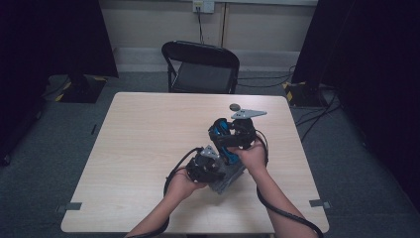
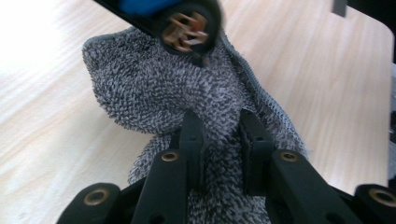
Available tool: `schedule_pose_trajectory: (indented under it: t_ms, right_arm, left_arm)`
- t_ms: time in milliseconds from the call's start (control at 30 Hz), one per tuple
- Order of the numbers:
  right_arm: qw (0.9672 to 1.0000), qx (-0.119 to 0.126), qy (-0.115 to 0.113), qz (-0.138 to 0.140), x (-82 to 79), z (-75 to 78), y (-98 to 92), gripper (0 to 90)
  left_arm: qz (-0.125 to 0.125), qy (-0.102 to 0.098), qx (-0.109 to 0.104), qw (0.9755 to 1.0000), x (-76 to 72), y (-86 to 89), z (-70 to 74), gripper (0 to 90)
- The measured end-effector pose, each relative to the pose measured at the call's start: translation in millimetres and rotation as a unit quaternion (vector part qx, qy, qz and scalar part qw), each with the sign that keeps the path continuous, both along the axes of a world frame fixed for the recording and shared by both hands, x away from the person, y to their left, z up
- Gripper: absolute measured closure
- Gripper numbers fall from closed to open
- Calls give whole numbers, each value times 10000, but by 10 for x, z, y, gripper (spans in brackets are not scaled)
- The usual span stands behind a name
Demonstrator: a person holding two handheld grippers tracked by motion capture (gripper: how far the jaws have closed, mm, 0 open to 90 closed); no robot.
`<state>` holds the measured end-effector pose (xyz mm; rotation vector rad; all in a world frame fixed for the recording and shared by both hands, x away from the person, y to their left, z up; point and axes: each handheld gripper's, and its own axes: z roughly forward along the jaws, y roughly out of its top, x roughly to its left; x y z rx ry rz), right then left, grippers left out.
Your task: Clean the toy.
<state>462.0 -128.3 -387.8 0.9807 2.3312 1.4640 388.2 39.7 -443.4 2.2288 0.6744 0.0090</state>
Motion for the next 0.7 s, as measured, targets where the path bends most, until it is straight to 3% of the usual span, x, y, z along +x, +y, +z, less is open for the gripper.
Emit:
schedule_pose_trajectory:
  t_ms: [333, 500, 700]
  right_arm:
    - [10000, 24, -10, -64, 31, 22, -40, 256]
    - [9999, 24, -18, -110, 35, 26, -81, 256]
    - [9998, 10, -14, -175, 38, 6, -165, 256]
  left_arm:
    - [-320, -20, 28, 9995, -117, 8, 73, 749]
    - [-269, -26, 90, 9996, -118, 111, 87, 748]
    - [12, 2, 151, 9999, -105, 397, 83, 748]
